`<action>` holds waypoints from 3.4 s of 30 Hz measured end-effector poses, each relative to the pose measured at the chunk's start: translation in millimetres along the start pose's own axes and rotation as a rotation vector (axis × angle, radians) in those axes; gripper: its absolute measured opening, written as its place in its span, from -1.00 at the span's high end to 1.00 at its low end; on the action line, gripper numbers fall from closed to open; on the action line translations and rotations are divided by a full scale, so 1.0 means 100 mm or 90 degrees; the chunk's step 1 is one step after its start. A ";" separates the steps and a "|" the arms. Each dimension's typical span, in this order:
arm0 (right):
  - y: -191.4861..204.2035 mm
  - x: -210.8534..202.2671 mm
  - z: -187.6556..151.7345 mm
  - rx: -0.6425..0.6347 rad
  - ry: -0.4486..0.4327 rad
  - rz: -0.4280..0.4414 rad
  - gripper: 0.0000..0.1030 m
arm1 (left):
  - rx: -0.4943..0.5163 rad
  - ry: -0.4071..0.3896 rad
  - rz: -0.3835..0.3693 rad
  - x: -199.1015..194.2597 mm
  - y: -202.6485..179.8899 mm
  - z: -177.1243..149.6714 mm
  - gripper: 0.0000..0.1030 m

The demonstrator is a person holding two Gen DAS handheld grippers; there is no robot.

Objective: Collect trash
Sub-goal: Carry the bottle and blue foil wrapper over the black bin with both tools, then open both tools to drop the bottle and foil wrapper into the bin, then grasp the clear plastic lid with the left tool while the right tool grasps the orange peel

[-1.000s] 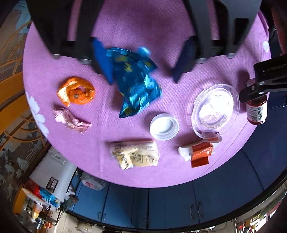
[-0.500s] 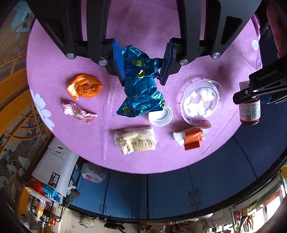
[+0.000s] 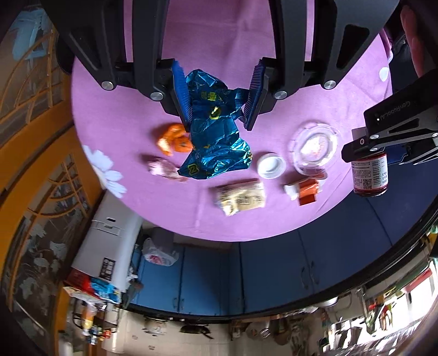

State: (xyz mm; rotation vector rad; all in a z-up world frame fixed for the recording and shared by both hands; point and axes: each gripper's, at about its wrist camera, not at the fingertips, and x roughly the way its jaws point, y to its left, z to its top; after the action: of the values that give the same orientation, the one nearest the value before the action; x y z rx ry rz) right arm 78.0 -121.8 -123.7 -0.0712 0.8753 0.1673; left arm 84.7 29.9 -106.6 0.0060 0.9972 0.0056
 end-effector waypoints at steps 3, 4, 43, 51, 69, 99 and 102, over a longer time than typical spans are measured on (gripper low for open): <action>-0.19 -0.08 -0.06 0.020 -0.007 -0.014 0.28 | 0.034 -0.013 -0.015 -0.07 -0.30 0.04 0.03; -0.28 -0.12 -0.10 0.030 -0.010 -0.024 0.28 | 0.043 -0.015 -0.020 -0.08 -0.38 0.05 0.03; -2.69 -0.64 -1.52 0.336 -0.001 -0.163 0.28 | 0.391 0.000 -0.118 0.06 -3.57 -0.46 0.03; -2.85 -0.59 -1.66 0.355 0.014 -0.161 0.27 | 0.406 0.044 -0.136 0.21 -3.86 -0.55 0.03; -3.10 -0.56 -1.87 0.378 0.031 -0.190 -0.73 | 0.437 0.016 -0.150 0.12 -4.21 -0.60 -0.13; -2.46 -0.64 -1.25 0.290 0.000 -0.181 -0.73 | 0.305 -0.012 -0.101 -0.03 -3.08 -0.08 -0.93; -2.25 -0.59 -1.07 0.258 -0.005 -0.169 -0.73 | 0.267 -0.008 -0.090 0.00 -2.74 0.03 -0.93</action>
State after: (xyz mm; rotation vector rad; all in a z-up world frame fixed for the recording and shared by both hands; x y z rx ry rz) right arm -0.5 -364.2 -147.9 0.1920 0.8686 -0.2587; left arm 87.6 -243.9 -107.1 0.3194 0.9688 -0.3325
